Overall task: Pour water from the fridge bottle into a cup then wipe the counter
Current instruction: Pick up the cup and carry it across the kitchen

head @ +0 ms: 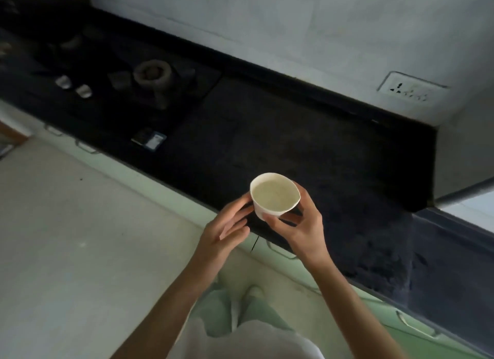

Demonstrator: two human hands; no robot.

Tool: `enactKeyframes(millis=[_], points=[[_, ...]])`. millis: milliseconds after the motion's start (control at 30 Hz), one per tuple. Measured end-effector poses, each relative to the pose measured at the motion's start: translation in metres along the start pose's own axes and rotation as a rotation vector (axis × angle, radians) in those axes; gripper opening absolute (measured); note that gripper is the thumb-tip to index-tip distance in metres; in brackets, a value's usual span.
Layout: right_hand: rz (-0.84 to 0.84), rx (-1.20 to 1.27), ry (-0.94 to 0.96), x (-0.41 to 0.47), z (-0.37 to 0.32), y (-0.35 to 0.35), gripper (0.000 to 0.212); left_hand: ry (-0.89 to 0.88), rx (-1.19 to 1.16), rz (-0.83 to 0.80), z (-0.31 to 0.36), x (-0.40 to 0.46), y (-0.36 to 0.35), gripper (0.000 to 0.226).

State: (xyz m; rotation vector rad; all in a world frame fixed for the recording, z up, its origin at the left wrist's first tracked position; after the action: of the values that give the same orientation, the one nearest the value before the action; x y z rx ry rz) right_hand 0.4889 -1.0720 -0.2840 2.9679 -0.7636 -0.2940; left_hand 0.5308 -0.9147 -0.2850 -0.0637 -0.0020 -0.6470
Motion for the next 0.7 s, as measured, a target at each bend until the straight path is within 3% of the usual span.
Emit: enactKeyframes(millis=[200,367,700], points=[[-0.194,-0.012,-0.028,-0.002,-0.012,-0.088,0.058,-0.01,0.035,0.226,0.007,-0.04,0.076,0.046],[-0.309,-0.056,0.0,-0.014,-0.019,-0.178,0.06,-0.059,0.007,0.423,0.012,-0.082,0.154,0.05],[-0.501,-0.127,0.017,-0.045,-0.027,-0.357,0.061,-0.168,-0.038,0.669,0.022,-0.16,0.31,0.041]])
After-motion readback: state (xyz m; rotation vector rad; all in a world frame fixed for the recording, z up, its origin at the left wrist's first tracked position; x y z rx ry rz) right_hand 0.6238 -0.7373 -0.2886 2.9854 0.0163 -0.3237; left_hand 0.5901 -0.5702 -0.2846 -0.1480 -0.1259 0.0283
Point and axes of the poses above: each hand's wrist, its own x-axis towards the middle knuckle, its own y-axis out of the back of the hand, z = x × y, the point moved 7 cm from there along x, towards the middle knuckle, and after that the axes turned 12 degrees about -y, right-handed, at the moved point
